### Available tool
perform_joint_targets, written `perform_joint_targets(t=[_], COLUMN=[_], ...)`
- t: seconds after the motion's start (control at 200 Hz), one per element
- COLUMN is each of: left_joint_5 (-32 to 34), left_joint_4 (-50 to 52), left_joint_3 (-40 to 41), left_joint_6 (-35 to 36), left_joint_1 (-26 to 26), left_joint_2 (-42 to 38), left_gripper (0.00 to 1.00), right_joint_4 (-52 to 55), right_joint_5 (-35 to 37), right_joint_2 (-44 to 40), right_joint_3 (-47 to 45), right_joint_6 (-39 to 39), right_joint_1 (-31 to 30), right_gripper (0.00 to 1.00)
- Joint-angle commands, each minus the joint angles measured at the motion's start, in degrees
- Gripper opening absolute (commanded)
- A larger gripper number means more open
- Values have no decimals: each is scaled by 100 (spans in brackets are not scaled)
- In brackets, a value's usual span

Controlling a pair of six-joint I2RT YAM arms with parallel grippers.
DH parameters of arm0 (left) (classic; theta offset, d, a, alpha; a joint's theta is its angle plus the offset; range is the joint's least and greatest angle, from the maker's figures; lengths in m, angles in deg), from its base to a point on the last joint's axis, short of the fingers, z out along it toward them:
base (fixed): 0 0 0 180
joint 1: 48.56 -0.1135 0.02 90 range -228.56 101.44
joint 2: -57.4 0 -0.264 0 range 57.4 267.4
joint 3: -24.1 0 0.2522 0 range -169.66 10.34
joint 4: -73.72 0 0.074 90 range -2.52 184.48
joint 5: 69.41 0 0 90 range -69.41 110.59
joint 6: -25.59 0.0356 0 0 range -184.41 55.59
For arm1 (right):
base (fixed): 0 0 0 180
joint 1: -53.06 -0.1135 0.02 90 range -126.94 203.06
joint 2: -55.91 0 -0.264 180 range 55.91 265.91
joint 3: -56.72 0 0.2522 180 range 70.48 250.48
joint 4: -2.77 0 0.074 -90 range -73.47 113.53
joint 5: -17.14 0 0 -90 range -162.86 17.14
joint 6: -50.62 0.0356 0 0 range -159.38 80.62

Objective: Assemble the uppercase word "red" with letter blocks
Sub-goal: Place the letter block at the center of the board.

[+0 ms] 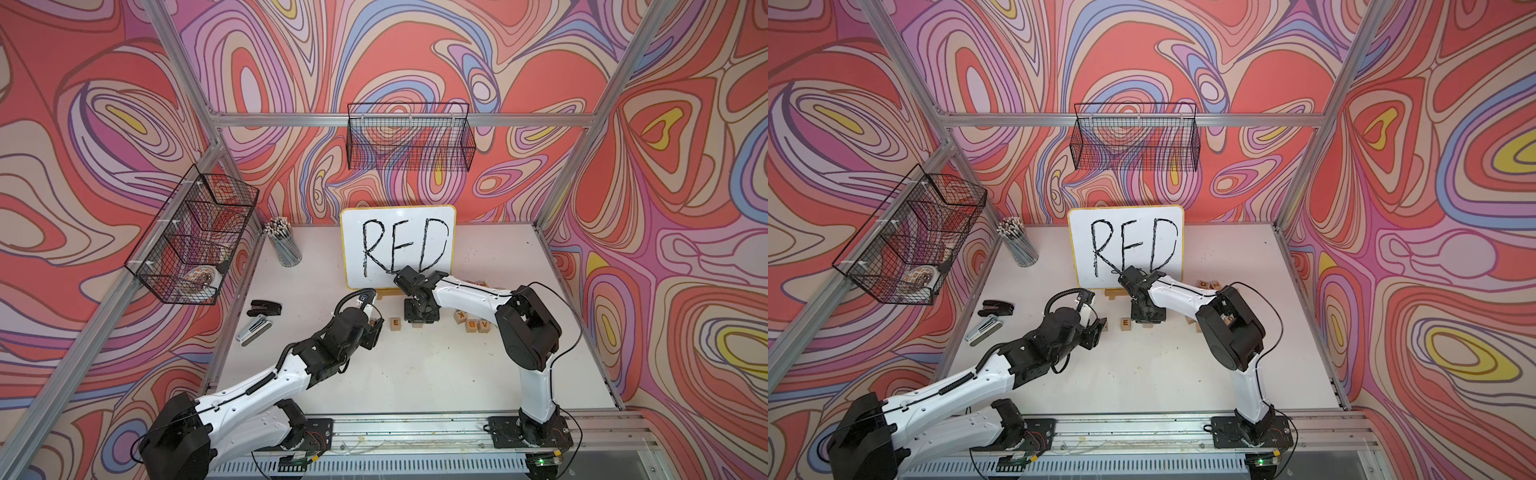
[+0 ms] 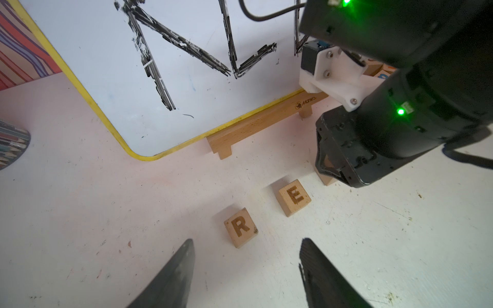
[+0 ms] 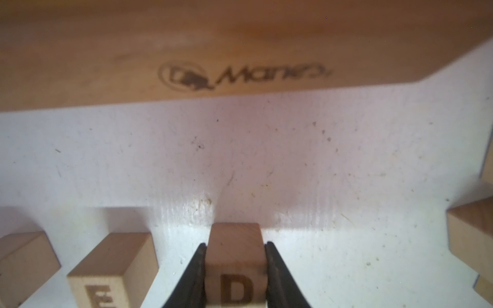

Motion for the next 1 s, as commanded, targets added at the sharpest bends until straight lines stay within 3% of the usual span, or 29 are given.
perform_joint_targets(t=[0.0, 0.997], left_joint_5=[81, 91], left_joint_4=[2, -7], left_joint_3=[37, 46], left_joint_6=[-8, 15], left_joint_1=[-26, -21], left_joint_2=[-51, -77], left_gripper=[65, 65], right_joint_4=[42, 71], right_joint_5=[23, -48], right_joint_2=[149, -13], right_joint_3=[-14, 109], right_joint_6=[-11, -69], right_joint_1=[-62, -83], right_gripper=[29, 45])
